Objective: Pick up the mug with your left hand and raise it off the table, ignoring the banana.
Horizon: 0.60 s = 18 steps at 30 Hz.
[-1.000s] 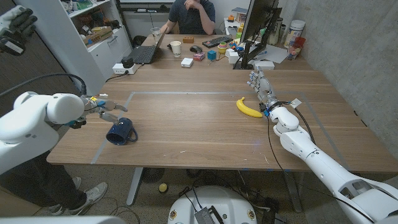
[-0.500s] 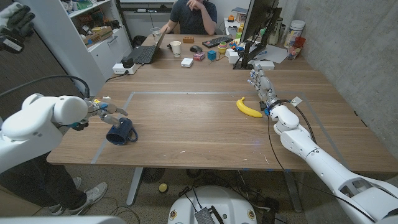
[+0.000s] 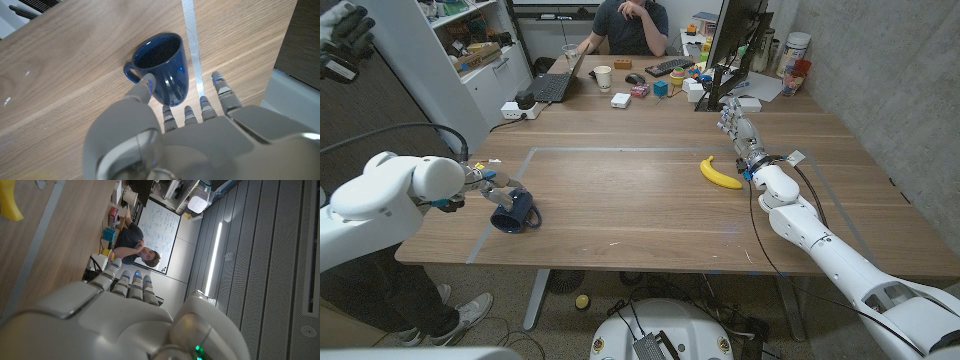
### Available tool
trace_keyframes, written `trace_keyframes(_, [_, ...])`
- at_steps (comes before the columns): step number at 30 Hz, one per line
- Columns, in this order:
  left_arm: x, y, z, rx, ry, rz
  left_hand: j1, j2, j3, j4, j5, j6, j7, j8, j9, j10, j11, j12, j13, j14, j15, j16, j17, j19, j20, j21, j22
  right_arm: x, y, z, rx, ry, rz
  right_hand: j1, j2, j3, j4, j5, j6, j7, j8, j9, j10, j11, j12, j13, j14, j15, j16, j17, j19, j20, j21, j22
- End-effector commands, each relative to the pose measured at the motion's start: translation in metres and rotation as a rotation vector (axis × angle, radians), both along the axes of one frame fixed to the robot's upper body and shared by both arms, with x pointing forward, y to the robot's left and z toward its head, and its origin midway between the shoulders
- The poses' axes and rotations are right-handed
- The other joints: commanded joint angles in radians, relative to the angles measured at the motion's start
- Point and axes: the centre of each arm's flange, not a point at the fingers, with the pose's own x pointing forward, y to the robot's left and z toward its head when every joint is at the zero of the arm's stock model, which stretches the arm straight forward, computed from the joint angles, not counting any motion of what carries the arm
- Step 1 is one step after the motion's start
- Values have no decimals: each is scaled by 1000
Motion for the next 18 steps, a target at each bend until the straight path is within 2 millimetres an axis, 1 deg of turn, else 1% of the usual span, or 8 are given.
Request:
trace_keyframes(1, [9, 0, -10, 6, 28, 14, 11, -1, -3, 2, -1, 9, -5, 10, 5, 3, -2, 6, 2, 1, -1, 5, 3, 11, 0, 0, 3, 4, 3, -2, 5, 10, 12, -6, -1, -3, 2, 8, 1, -3, 7, 6, 4, -2, 6, 4, -3, 4, 2, 4, 7, 2, -3, 3])
trace_keyframes(4, [11, -1, -11, 11, 26, 11, 18, 1, -4, 2, -1, -2, -6, 5, 5, 2, -2, 6, 2, 0, 0, 4, 3, 13, 0, 0, 3, 5, 3, -4, 0, 16, 11, -6, -1, -3, 2, 8, 1, -3, 7, 6, 4, -2, 6, 4, -3, 4, 2, 4, 7, 2, -3, 3])
trace_keyframes(9, [15, -2, -14, 28, 18, 16, 38, 3, -11, 4, -1, -55, -5, -17, 5, -16, 2, -2, 2, -6, 3, 1, 3, 20, 1, 0, 3, 5, 1, -6, -4, 27, 11, -6, 0, -4, 1, 9, 2, -3, 8, 6, 5, -2, 6, 4, -2, 5, 2, 4, 8, 3, -5, 4])
trace_keyframes(11, [17, -3, -17, 35, 19, 21, 59, 5, -20, 6, -1, -119, -5, -31, 4, -42, 8, -8, 3, -24, 13, -3, 4, 22, 1, -3, 3, 5, 0, -6, -4, 29, 9, -6, 0, -4, 1, 9, 2, -2, 8, 6, 5, -1, 6, 4, -2, 6, 2, 4, 9, 2, -5, 4])
trace_keyframes(12, [18, -3, -18, 34, 22, 20, 77, 7, -31, 9, -2, -187, -6, -37, 4, -81, 13, -17, 4, -45, 24, -6, 4, 23, 1, -6, 3, 5, -1, -6, -3, 29, 10, -6, 0, -4, 1, 9, 3, -1, 8, 6, 5, 1, 7, 4, -2, 6, 3, 4, 9, 3, -6, 4])
trace_keyframes(13, [18, -3, -19, 36, 23, 24, 84, 9, -38, 10, -2, -219, -6, -37, 3, -101, 12, -18, 4, -57, 29, -7, 5, 21, 1, -8, 3, 5, -2, -7, -2, 30, 9, -6, 0, -4, 1, 9, 3, -1, 8, 6, 5, 1, 7, 4, -2, 6, 3, 4, 9, 3, -6, 4])
trace_keyframes(15, [20, -4, -21, 41, 24, 24, 99, 14, -53, 14, -2, -313, -4, -41, 3, -144, 17, -20, 5, -89, 42, -9, 6, 16, 1, -11, 3, 4, -2, -7, -1, 32, 9, -6, 0, -4, 1, 9, 5, 0, 9, 6, 6, 2, 7, 4, -2, 7, 3, 4, 9, 3, -7, 4])
trace_keyframes(18, [21, -5, -25, 45, 23, 27, 108, 18, -65, 16, -2, -383, -4, -41, 2, -177, 21, -21, 5, -104, 49, -7, 7, 10, 2, -14, 3, 4, -3, -8, -1, 34, 10, -6, 0, -4, 1, 9, 7, 2, 10, 6, 7, 4, 7, 4, -1, 8, 3, 4, 9, 3, -8, 4])
